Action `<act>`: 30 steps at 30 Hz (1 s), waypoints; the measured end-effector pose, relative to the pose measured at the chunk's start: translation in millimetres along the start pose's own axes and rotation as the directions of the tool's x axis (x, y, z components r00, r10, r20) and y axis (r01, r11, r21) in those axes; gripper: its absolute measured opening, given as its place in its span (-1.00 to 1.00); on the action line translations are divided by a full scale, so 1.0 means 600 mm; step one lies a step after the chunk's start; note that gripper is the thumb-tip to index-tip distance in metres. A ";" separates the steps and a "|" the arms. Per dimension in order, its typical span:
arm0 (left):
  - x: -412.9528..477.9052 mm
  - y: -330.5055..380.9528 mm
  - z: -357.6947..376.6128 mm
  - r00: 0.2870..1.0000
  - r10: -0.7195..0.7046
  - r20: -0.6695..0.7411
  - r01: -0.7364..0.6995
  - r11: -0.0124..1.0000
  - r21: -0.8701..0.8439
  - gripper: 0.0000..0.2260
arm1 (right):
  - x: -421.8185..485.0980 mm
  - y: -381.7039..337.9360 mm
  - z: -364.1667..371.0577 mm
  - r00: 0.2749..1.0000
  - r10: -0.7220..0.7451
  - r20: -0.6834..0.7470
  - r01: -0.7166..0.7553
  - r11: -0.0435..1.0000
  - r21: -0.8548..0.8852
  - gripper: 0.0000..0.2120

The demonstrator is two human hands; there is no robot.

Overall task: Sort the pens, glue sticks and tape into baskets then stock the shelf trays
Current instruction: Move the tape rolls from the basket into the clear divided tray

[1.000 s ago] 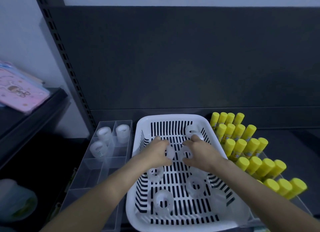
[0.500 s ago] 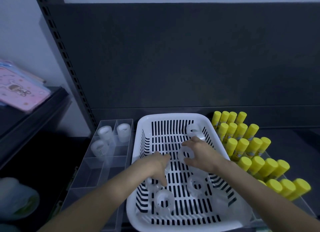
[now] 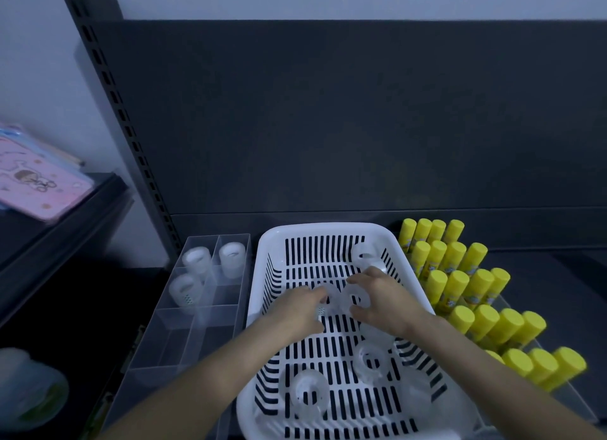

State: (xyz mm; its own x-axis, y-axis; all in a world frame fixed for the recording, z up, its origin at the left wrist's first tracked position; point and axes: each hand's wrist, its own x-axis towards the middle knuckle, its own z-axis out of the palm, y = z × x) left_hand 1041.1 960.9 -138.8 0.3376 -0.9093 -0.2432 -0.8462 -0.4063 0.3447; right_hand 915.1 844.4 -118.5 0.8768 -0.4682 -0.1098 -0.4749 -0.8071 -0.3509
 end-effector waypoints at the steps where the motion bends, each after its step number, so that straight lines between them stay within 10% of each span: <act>1: 0.000 -0.001 0.000 1.000 0.003 -0.016 -0.003 1.000 0.004 -0.60 | 0.000 0.000 0.000 1.000 0.004 0.001 -0.004 1.000 0.006 -0.46; 11: 0.013 -0.010 0.000 0.972 -0.009 -0.234 0.016 0.999 0.029 -0.75 | 0.006 0.009 -0.024 0.995 0.044 -0.094 -0.033 0.993 0.109 -0.48; 22: 0.047 0.007 0.010 0.997 0.002 -0.082 0.014 0.981 0.193 -0.42 | 0.002 0.013 -0.017 0.991 0.065 -0.118 -0.048 0.988 0.147 -0.48; 30: 0.027 -0.001 -0.038 0.981 0.015 -0.193 -0.012 1.000 0.020 -0.58 | 0.010 0.009 -0.026 0.981 0.093 -0.172 -0.053 0.972 0.228 -0.45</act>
State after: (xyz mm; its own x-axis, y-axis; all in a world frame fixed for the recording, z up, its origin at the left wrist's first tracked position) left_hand 1056.7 944.2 -122.1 0.3979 -0.9156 -0.0584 -0.8581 -0.3939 0.3294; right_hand 916.3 831.6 -106.8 0.8024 -0.5965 0.0197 -0.4906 -0.6781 -0.5473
